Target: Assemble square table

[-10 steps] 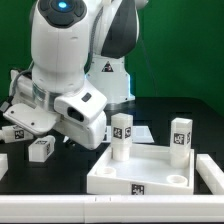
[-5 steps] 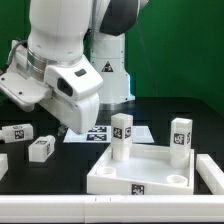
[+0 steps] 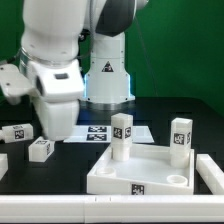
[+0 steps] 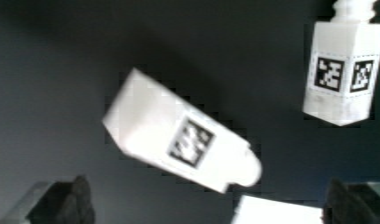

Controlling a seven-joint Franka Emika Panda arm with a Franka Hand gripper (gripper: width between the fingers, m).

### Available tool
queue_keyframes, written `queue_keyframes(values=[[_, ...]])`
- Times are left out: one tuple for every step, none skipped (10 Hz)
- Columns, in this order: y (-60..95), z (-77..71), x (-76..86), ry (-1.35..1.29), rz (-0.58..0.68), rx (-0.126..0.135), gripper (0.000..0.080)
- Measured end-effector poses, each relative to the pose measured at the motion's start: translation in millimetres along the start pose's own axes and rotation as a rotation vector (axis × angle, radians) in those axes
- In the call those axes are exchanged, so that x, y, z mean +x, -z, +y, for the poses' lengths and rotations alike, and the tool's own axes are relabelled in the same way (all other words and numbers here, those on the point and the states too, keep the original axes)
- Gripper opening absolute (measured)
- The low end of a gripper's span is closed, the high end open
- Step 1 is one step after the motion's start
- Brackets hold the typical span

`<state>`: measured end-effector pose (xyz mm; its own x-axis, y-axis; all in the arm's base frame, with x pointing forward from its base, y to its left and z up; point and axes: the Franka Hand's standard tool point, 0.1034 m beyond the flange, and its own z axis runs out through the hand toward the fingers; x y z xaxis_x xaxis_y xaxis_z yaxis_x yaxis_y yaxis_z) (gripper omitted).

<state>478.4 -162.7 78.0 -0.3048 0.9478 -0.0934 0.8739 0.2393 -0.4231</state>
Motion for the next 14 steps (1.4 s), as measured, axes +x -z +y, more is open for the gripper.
queue_keyframes(values=[[-1.0, -1.1, -2.6, -0.213, -0.009, 0.004, 0.0649], [-3.5, 0.4, 4.6, -0.329, -0.011, 0.011, 0.0649], [-3.7, 1.5, 8.7, -0.347, 0.001, 0.01, 0.0649], [-3.8, 1.6, 8.5, -0.421, 0.001, 0.011, 0.0649], [-3.9, 1.8, 8.8, -0.491, 0.001, 0.011, 0.0649], [-3.9, 2.1, 9.4, -0.575, 0.003, 0.011, 0.0649], [-3.0, 2.8, 6.6, -0.663, 0.005, 0.007, 0.0649], [0.0, 6.2, -5.0, -0.826, 0.002, -0.002, 0.0649], [0.2, 9.9, -9.3, -1.037, -0.008, 0.021, 0.0649], [2.9, 16.8, -8.7, -1.22, -0.032, 0.072, 0.0649], [8.0, 23.7, -8.2, -1.253, -0.029, 0.077, 0.0649], [7.4, 24.9, -5.8, -1.335, -0.022, 0.075, 0.0649], [6.6, 25.7, -3.9, -1.408, -0.022, 0.078, 0.0649], [6.7, 26.8, -1.3, -1.461, -0.013, 0.083, 0.0649]])
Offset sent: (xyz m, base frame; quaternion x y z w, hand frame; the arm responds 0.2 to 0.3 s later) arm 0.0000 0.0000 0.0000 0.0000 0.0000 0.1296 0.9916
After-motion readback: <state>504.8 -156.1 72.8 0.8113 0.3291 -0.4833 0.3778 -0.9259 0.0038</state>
